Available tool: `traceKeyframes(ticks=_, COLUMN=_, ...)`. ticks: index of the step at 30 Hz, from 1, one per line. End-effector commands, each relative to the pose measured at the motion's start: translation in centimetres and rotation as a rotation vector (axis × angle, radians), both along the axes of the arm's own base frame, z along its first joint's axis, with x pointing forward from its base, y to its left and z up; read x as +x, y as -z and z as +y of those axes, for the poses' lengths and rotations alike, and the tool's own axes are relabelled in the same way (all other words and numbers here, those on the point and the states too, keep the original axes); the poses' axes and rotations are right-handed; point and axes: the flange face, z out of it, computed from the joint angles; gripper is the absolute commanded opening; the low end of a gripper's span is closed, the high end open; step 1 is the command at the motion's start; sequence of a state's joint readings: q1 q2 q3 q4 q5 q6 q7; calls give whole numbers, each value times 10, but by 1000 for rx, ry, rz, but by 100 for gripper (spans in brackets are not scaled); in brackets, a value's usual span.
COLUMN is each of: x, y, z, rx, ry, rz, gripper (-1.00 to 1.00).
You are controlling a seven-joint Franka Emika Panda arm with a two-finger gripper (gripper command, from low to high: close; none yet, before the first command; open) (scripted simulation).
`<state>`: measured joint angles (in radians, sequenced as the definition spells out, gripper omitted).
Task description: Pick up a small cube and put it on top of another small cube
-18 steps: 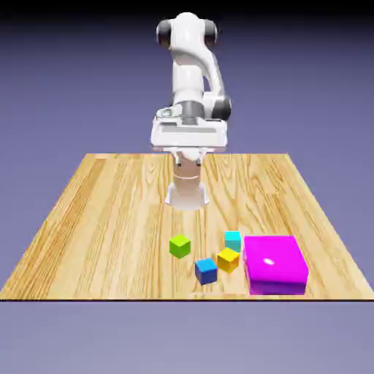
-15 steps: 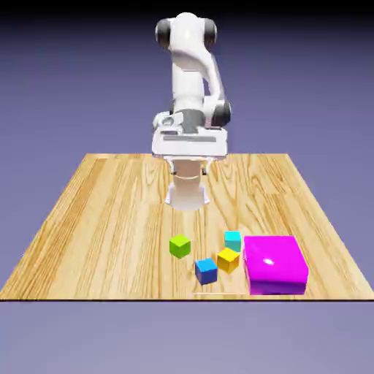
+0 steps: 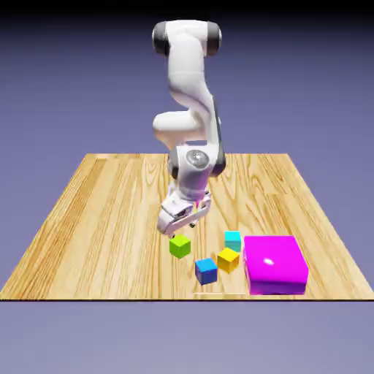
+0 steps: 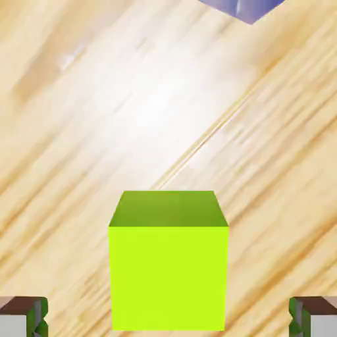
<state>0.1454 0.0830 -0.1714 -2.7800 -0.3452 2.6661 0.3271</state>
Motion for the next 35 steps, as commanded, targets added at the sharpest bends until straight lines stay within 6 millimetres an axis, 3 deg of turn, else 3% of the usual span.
traceKeyframes(ticks=1, x=-1, y=10, z=-1, rx=0, ry=0, rz=0, gripper=0)
traceKeyframes(ticks=5, x=-8, y=49, z=-6, rx=1, ry=-1, rz=1, gripper=0)
traceKeyframes(ticks=6, x=-8, y=49, z=-6, rx=1, ry=-1, rz=1, gripper=-100)
traceKeyframes(ticks=7, x=-8, y=49, z=-6, rx=1, ry=-1, rz=1, gripper=-100)
traceKeyframes(ticks=14, x=1, y=-20, z=2, rx=1, ry=-1, rz=1, gripper=-100)
traceKeyframes(ticks=15, x=1, y=-20, z=2, rx=1, ry=-1, rz=1, gripper=-100)
traceKeyframes(ticks=20, x=60, y=-43, z=36, rx=3, ry=-193, rz=1, gripper=-100)
traceKeyframes(ticks=26, x=118, y=-75, z=90, rx=1, ry=-422, rz=1, gripper=-100)
traceKeyframes(ticks=27, x=118, y=-75, z=90, rx=1, ry=-422, rz=1, gripper=-100)
traceKeyframes(ticks=31, x=114, y=-13, z=81, rx=1, ry=-423, rz=1, gripper=-100)
traceKeyframes(ticks=32, x=113, y=-6, z=79, rx=1, ry=-422, rz=1, gripper=-100)
traceKeyframes(ticks=33, x=113, y=-6, z=79, rx=1, ry=-422, rz=1, gripper=100)
traceKeyframes(ticks=34, x=113, y=-6, z=79, rx=1, ry=-422, rz=1, gripper=100)
traceKeyframes(ticks=35, x=115, y=-22, z=82, rx=1, ry=-423, rz=1, gripper=100)
